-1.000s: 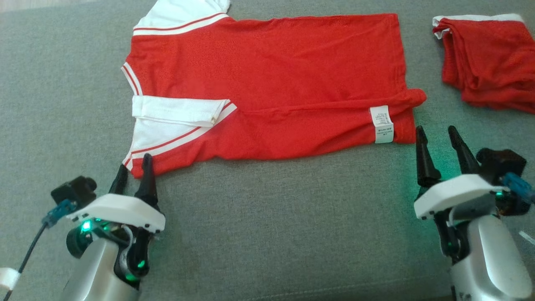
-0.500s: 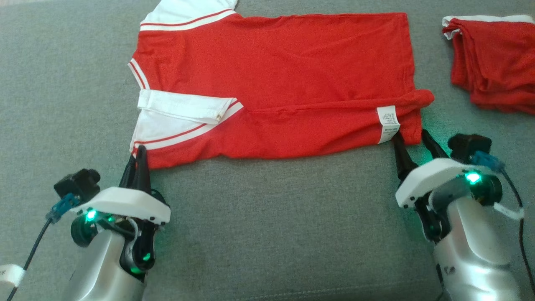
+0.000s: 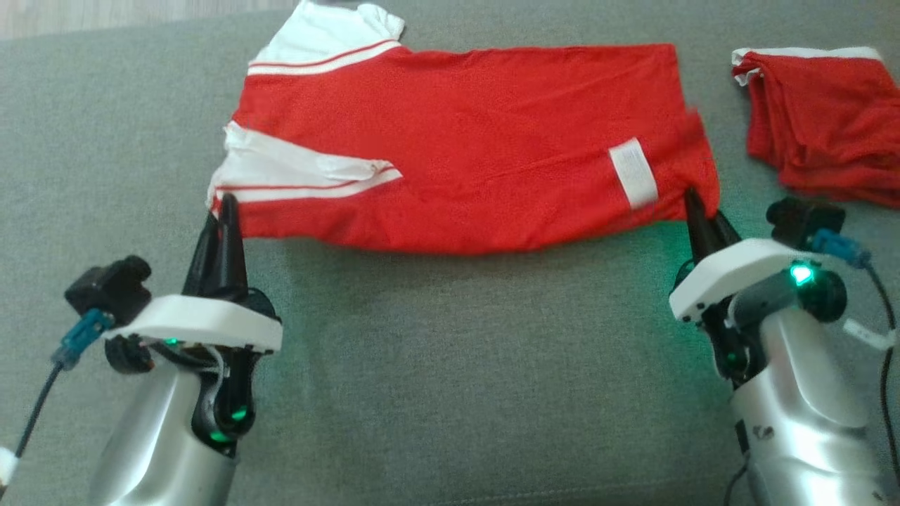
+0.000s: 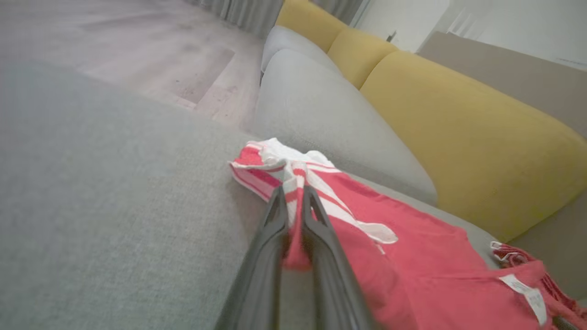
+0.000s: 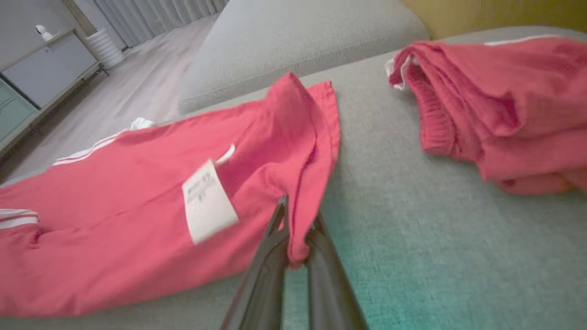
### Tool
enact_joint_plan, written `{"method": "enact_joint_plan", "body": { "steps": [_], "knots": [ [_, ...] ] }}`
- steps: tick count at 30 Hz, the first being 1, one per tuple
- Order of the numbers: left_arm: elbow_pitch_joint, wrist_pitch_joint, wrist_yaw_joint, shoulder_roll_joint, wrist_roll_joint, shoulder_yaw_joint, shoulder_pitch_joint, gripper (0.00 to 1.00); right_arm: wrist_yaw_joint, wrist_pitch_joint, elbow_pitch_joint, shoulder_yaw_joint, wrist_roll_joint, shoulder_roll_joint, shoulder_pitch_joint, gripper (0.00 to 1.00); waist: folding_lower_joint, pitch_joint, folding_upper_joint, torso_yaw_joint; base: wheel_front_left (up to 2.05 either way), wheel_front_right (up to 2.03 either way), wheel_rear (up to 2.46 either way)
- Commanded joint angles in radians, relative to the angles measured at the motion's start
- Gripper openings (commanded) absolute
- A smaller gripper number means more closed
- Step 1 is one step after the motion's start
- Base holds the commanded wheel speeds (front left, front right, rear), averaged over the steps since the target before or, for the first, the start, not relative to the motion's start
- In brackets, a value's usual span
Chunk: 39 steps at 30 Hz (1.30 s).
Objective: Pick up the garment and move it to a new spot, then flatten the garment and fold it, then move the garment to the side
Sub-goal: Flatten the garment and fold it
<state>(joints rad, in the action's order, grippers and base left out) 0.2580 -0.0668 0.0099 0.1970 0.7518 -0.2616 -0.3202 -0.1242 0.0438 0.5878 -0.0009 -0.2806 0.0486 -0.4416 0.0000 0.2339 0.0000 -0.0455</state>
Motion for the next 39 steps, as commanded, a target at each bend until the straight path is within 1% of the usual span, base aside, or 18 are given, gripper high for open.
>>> {"method": "enact_joint_plan", "body": {
  "steps": [1, 7, 12, 15, 19, 21, 24, 25, 26, 27, 28, 29, 30, 32, 35, 37, 39],
  "knots": [
    [-0.045, -0.009, 0.005, 0.033, -0.012, 0.034, -0.019, 0.00, -0.007, 0.005, -0.046, 0.018, -0.003, 0.002, -0.032, 0.00, 0.0000, -0.008, 0.0000, -0.003, 0.00, 0.00, 0.00],
    [-0.191, 0.017, 0.035, 0.067, -0.019, 0.037, 0.057, 0.00, -0.007, 0.118, -0.224, -0.030, 0.003, 0.002, 0.044, 0.00, 0.0000, -0.037, 0.0000, -0.001, 0.00, 0.00, 0.00],
    [-0.301, 0.067, 0.076, 0.088, -0.021, 0.019, 0.180, 0.00, -0.007, 0.213, -0.378, -0.053, -0.005, 0.002, 0.190, 0.00, 0.0000, -0.050, 0.0000, 0.005, 0.00, 0.00, 0.00],
    [-0.352, 0.089, 0.104, 0.089, -0.012, 0.012, 0.262, 0.00, -0.007, 0.252, -0.453, -0.063, -0.013, 0.002, 0.288, 0.00, 0.0000, -0.053, 0.0000, 0.010, 0.00, 0.00, 0.00],
    [-0.377, 0.108, 0.125, 0.077, 0.007, -0.006, 0.358, 0.00, -0.007, 0.274, -0.506, -0.080, -0.040, 0.002, 0.390, 0.00, 0.0000, -0.054, 0.0000, 0.012, 0.00, 0.00, 0.00],
    [-0.367, 0.109, 0.135, 0.071, 0.011, -0.012, 0.389, 0.00, -0.007, 0.272, -0.514, -0.091, -0.039, 0.002, 0.420, 0.00, 0.0000, -0.053, 0.0000, 0.011, 0.00, 0.00, 0.00],
    [-0.335, 0.105, 0.137, 0.065, 0.021, -0.011, 0.409, 0.00, -0.007, 0.261, -0.513, -0.098, -0.045, 0.002, 0.439, 0.00, 0.0000, -0.052, 0.0000, 0.010, 0.00, 0.00, 0.00],
    [-0.321, 0.102, 0.136, 0.068, 0.019, -0.010, 0.409, 0.00, -0.007, 0.256, -0.511, -0.100, -0.044, 0.002, 0.441, 0.09, 0.0000, -0.051, 0.0000, 0.009, 0.00, 0.00, 0.00],
    [-0.309, 0.101, 0.135, 0.067, 0.021, -0.009, 0.408, 0.00, -0.007, 0.251, -0.508, -0.102, -0.043, 0.002, 0.441, 0.31, 0.0000, -0.050, 0.0000, 0.008, 0.00, 0.00, 0.00],
    [-0.298, 0.099, 0.133, 0.068, 0.021, -0.009, 0.405, 0.00, -0.007, 0.248, -0.506, -0.103, -0.040, 0.002, 0.441, 0.72, 0.0000, -0.049, 0.0000, 0.006, 0.00, 0.00, 0.00],
    [-0.289, 0.098, 0.129, 0.069, 0.021, -0.010, 0.402, 0.20, -0.007, 0.244, -0.504, -0.105, -0.038, 0.002, 0.441, 1.00, 0.0000, -0.048, 0.0000, 0.005, 0.00, 0.00, 0.00],
    [-0.283, 0.095, 0.124, 0.071, 0.020, -0.011, 0.398, 0.53, -0.007, 0.240, -0.503, -0.106, -0.036, 0.002, 0.442, 1.00, 0.0000, -0.047, 0.0000, 0.003, 0.00, 0.00, 0.00],
    [-0.285, 0.085, 0.114, 0.075, 0.014, -0.012, 0.391, 1.00, -0.007, 0.234, -0.503, -0.110, -0.035, 0.002, 0.443, 1.00, 0.0000, -0.046, 0.0000, 0.002, 0.00, 0.00, 0.00],
    [-0.292, 0.060, 0.104, 0.081, 0.004, -0.004, 0.371, 1.00, -0.007, 0.216, -0.512, -0.116, -0.028, 0.002, 0.444, 1.00, 0.0000, -0.042, 0.0000, 0.000, 0.00, 0.00, 0.00],
    [-0.308, 0.044, 0.095, 0.109, -0.022, 0.010, 0.320, 1.00, -0.007, 0.189, -0.539, -0.137, 0.000, 0.002, 0.441, 1.00, 0.0000, -0.032, 0.0000, -0.004, 0.00, 0.00, 0.00],
    [-0.324, 0.048, 0.082, 0.138, -0.040, 0.017, 0.263, 1.00, -0.007, 0.174, -0.563, -0.146, 0.018, 0.002, 0.428, 1.00, 0.0000, -0.022, 0.0000, -0.010, 0.00, 0.00, 0.00],
    [-0.341, 0.075, 0.071, 0.174, -0.061, 0.021, 0.186, 1.00, -0.007, 0.160, -0.592, -0.141, 0.029, 0.002, 0.405, 1.00, 0.0000, -0.010, 0.0000, -0.017, 0.00, 0.00, 0.00]
  ]
}}
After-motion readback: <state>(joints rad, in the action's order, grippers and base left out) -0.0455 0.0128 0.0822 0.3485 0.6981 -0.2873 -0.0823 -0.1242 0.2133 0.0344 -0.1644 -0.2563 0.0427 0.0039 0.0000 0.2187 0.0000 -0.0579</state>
